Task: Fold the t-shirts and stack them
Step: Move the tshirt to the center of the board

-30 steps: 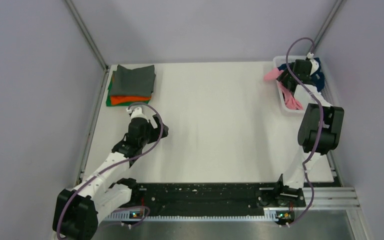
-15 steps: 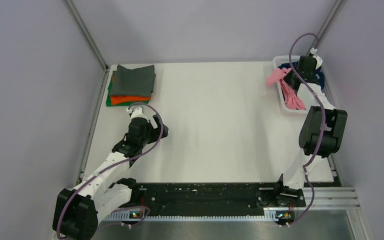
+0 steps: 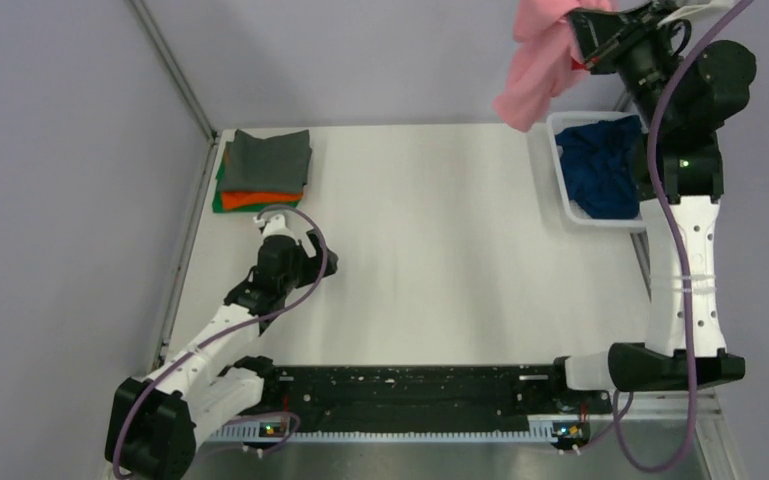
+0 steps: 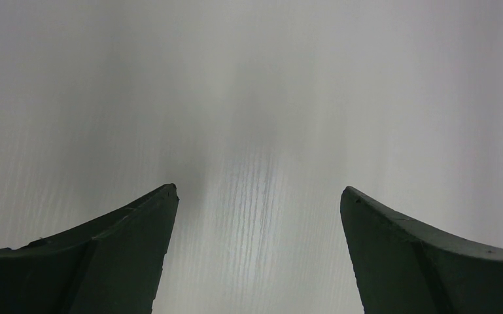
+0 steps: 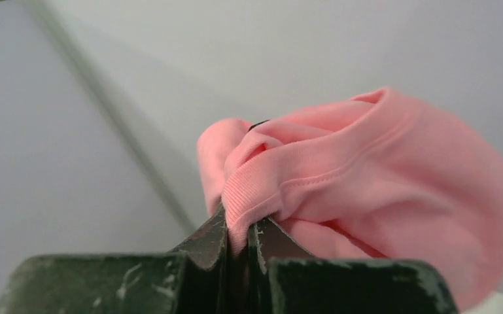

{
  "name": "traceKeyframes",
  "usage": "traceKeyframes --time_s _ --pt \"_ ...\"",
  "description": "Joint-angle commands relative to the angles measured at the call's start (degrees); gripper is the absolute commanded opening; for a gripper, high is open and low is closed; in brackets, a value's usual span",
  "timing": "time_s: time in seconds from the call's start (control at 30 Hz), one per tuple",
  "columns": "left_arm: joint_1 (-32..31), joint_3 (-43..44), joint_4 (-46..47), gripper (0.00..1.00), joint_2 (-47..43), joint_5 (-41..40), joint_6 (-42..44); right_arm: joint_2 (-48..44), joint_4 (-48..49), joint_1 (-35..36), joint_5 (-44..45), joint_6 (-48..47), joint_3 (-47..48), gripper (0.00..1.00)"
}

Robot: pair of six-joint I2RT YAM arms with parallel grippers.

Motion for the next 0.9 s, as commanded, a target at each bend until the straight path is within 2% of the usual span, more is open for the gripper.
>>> traceKeyframes --time_s 0.0,0.1,0.23,0.33,0.4,0.43,0.47,0.53,0.57,0.63,0.67,0.7,0.8,0.87 --pt "-0.23 1.99 1.65 0.99 -1.43 0.65 0.36 1.76 2.30 10.40 -14.74 5.86 3.09 0.00" --pt "-0.22 2.09 1.09 0.99 -2.55 0.41 0.17 3.70 2.88 17.37 -19.18 7.16 2.90 0.00" --pt "-0.16 1.48 0.43 0.99 -5.43 -1.08 -0.38 5.32 -1.57 25.64 -19.64 1.72 -1.74 0.00" --pt "-0.15 0.93 0.40 0.99 -7.32 -1.76 -0.58 3.05 -2.51 26.29 -18.39 -1.05 -15.24 0.02" --pt "-0.19 0.69 0.46 0.99 -7.93 -2.07 -0.74 -0.54 -3.74 26.27 -11.18 -3.55 -29.47 0.08" --pt "-0.22 0.64 0.42 0.99 -7.93 -2.09 -0.73 -2.24 -4.97 26.27 -6.25 -4.40 -36.03 0.12" --pt "-0.17 0.74 0.37 0.99 -7.89 -2.04 -0.72 -3.65 -6.65 26.17 -0.45 -4.90 -41.85 0.21" --pt "-0.18 0.92 0.43 0.99 -7.47 -1.61 -0.72 -5.99 -9.90 25.61 10.48 -6.91 -50.38 0.54" --pt "-0.14 0.94 0.60 0.99 -7.11 -1.11 -0.75 -7.03 -11.33 25.49 16.51 -6.82 -53.41 0.64" --pt "-0.21 1.41 1.21 0.99 -5.95 0.76 -0.44 -9.49 -13.16 25.27 25.90 -6.59 -57.02 0.75" --pt "-0.16 1.88 1.23 0.99 -5.24 2.04 0.03 -11.01 -13.29 25.22 27.61 -7.39 -57.96 0.80" --pt "-0.20 2.45 1.27 0.99 -4.51 3.70 0.58 -12.59 -13.27 25.26 28.14 -8.23 -58.48 0.87" --pt "-0.34 4.68 1.55 0.99 -2.31 12.89 1.09 -16.83 -11.89 25.22 26.90 -9.86 -59.67 0.98" --pt "-1.26 7.15 1.90 0.99 -0.55 18.60 0.46 -19.24 -10.20 25.27 24.76 -10.06 -61.46 0.99"
